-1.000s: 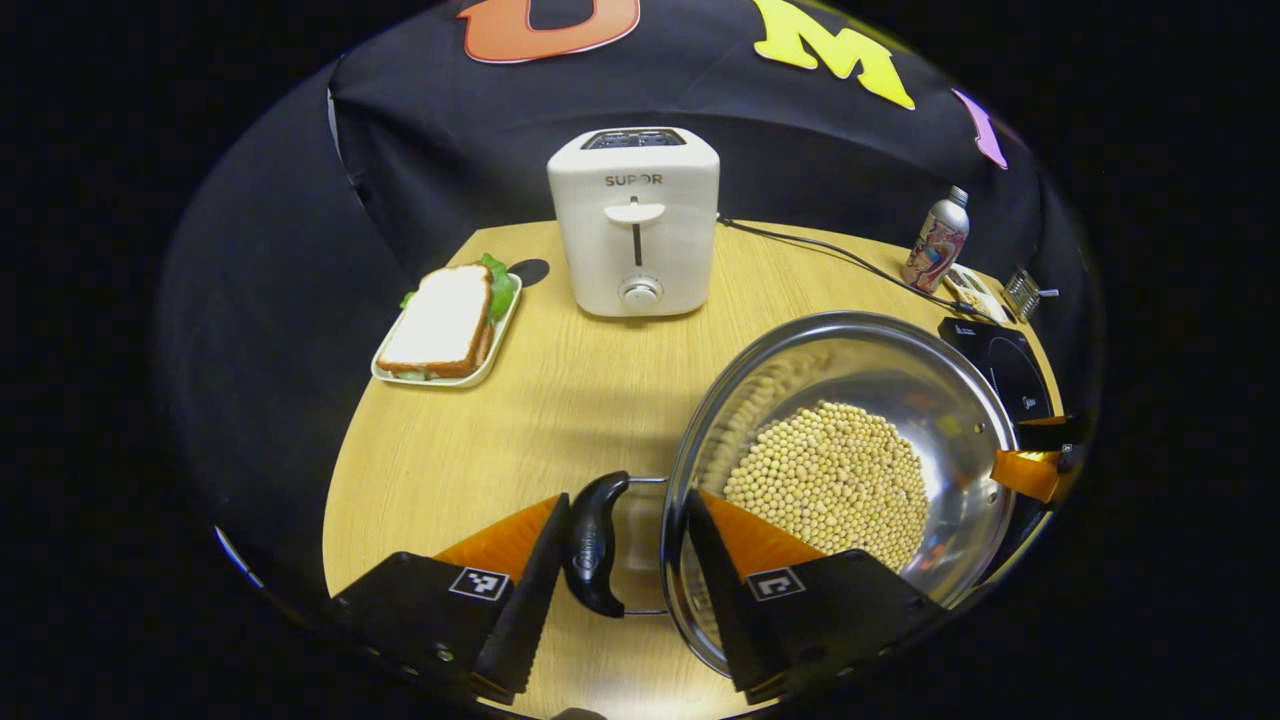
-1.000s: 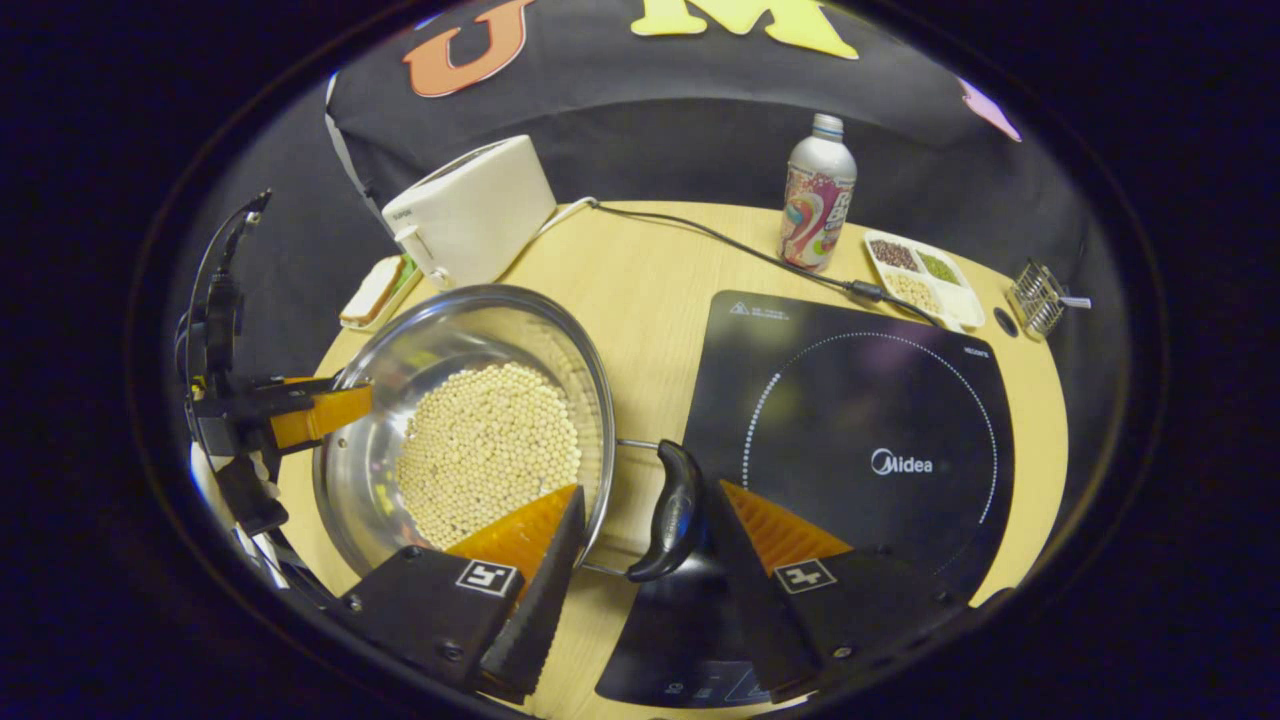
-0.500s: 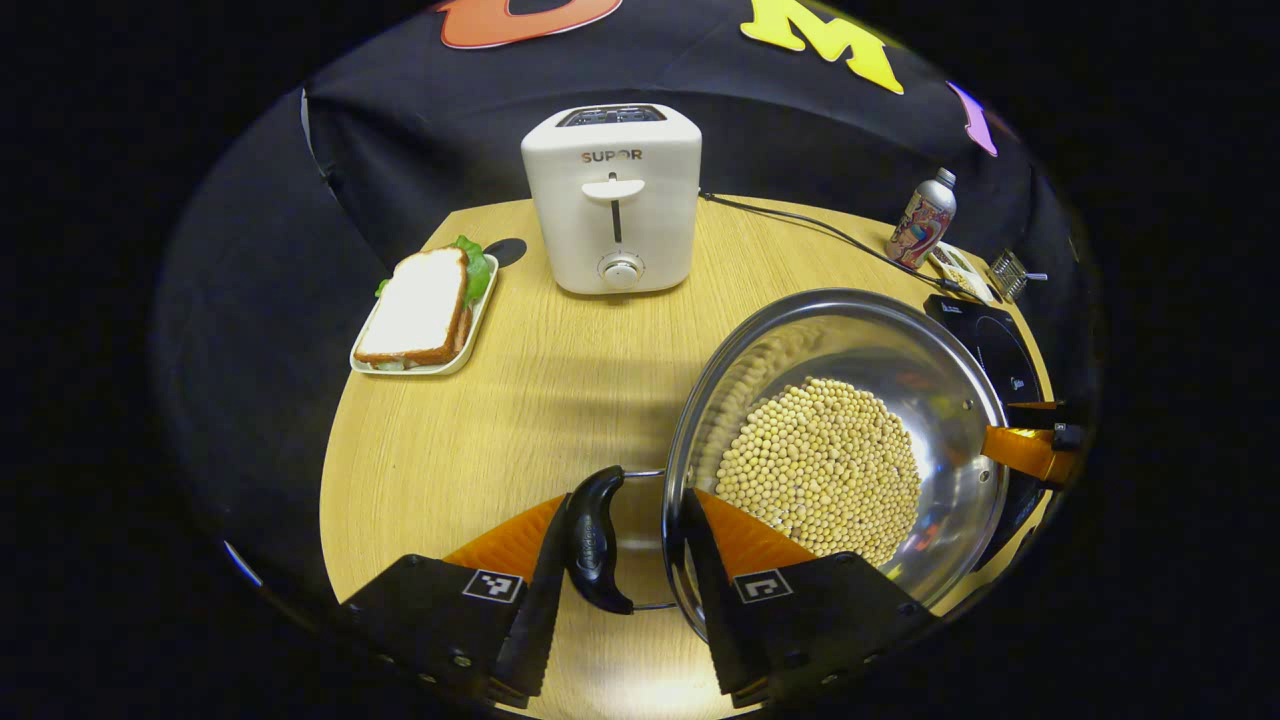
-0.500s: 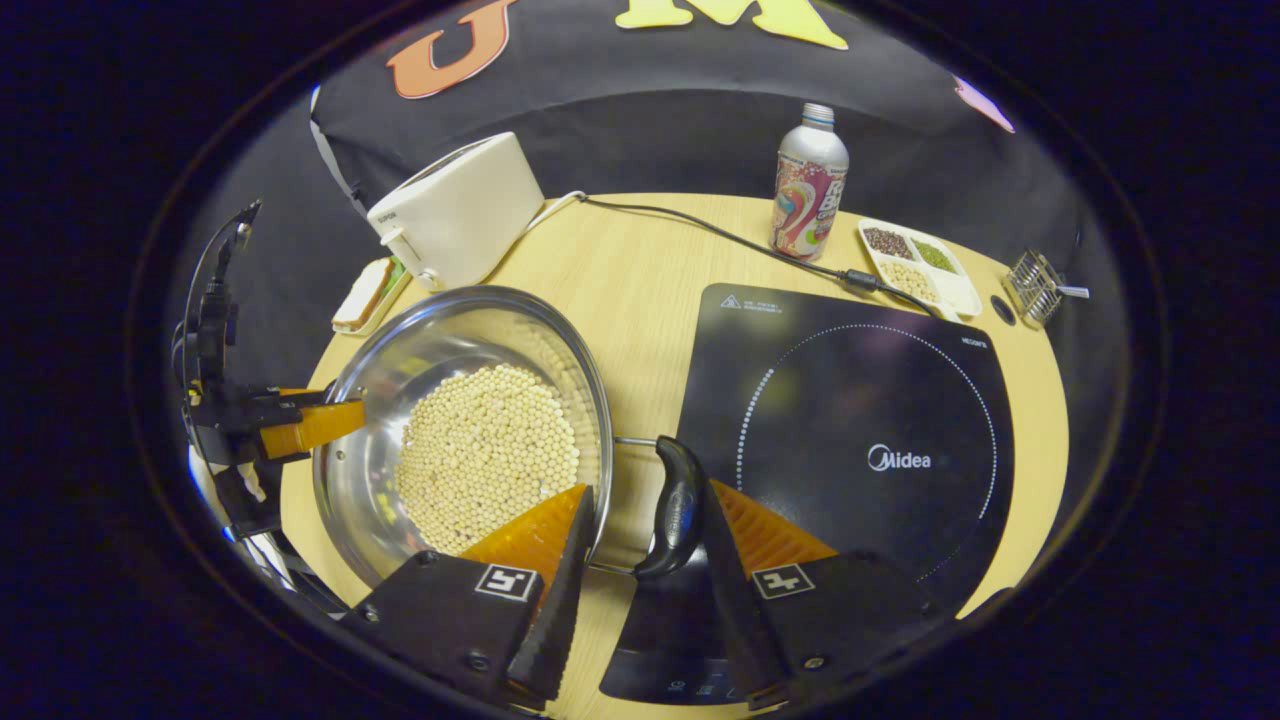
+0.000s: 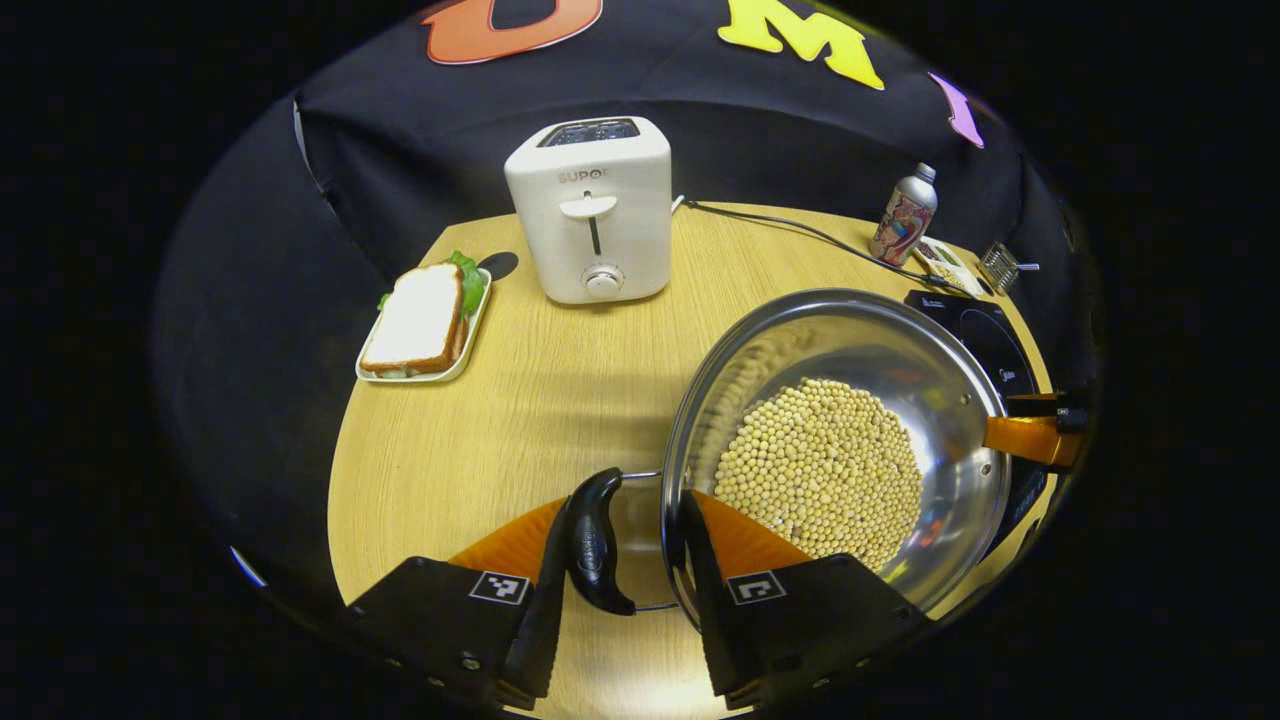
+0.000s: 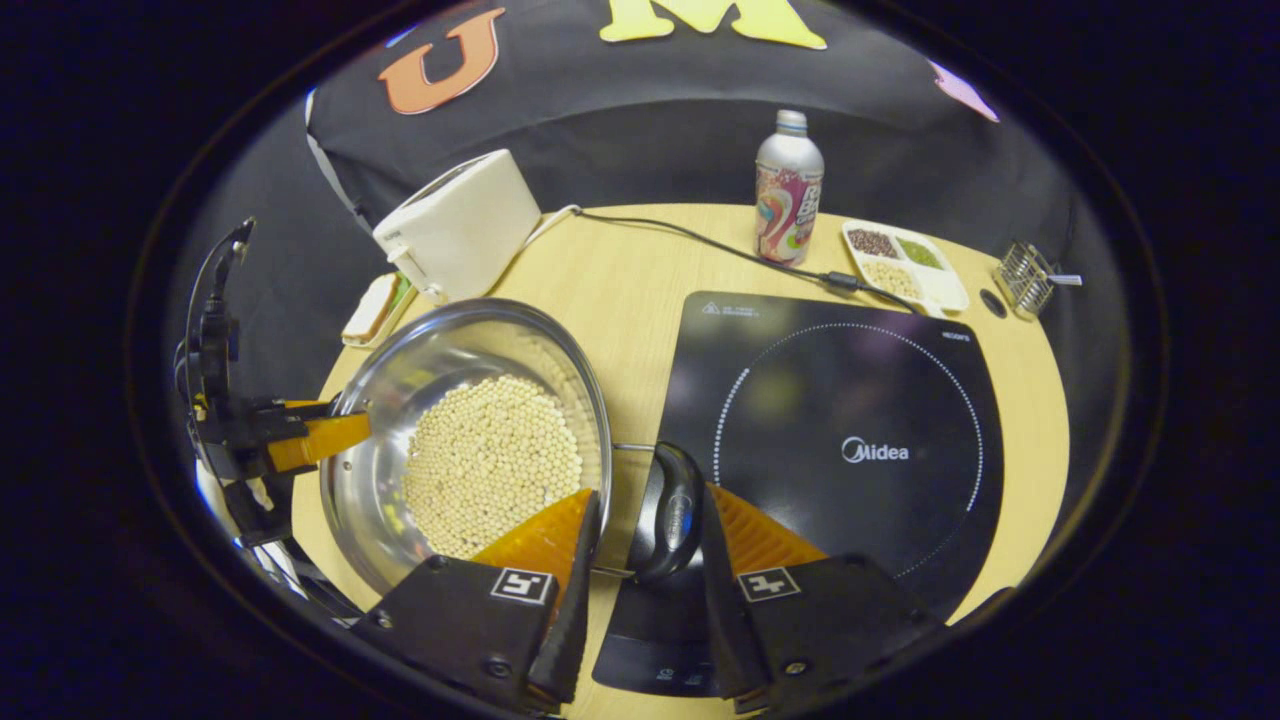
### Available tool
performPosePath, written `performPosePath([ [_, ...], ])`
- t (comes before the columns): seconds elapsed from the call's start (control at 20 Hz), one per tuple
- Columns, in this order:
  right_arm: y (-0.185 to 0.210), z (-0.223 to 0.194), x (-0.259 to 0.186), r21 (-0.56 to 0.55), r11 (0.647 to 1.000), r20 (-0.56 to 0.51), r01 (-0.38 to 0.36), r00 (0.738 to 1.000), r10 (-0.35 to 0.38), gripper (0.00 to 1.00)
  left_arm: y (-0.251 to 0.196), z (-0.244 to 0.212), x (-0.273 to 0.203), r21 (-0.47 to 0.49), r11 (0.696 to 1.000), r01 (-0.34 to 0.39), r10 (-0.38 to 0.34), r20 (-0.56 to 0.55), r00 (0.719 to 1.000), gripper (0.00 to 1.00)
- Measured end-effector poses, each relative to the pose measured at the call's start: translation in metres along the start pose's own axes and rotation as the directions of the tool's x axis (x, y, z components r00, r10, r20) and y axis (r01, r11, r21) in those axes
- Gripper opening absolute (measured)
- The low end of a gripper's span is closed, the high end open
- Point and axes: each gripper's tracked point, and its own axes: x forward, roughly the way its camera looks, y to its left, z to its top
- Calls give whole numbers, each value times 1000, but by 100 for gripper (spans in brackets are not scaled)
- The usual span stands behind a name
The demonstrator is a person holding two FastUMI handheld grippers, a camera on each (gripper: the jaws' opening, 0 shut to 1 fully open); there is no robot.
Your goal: First push the handle of the pot to place it horizontally, then grasp the pot with both hands and set it on the induction cooktop.
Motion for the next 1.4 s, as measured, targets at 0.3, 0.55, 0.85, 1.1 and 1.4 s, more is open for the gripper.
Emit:
performPosePath([
  [0.3,2,-3,-28,18,1000,31,-8,999,7,54,-4,4,-28,14,1000,-8,8,28,1000,57],
  [0.55,-6,-11,-60,32,999,67,-9,998,7,54,-19,2,-58,13,1000,-17,16,47,999,57],
  [0.85,-35,-24,-100,79,997,109,28,993,-36,51,-57,10,-80,52,999,4,-9,82,997,57],
  [1.1,-72,-36,-128,118,990,135,77,987,-93,51,-102,11,-84,72,996,51,-57,87,995,57],
  [1.4,-129,-47,-146,170,978,140,124,979,-148,51,-164,19,-74,111,989,99,-108,81,991,57],
])
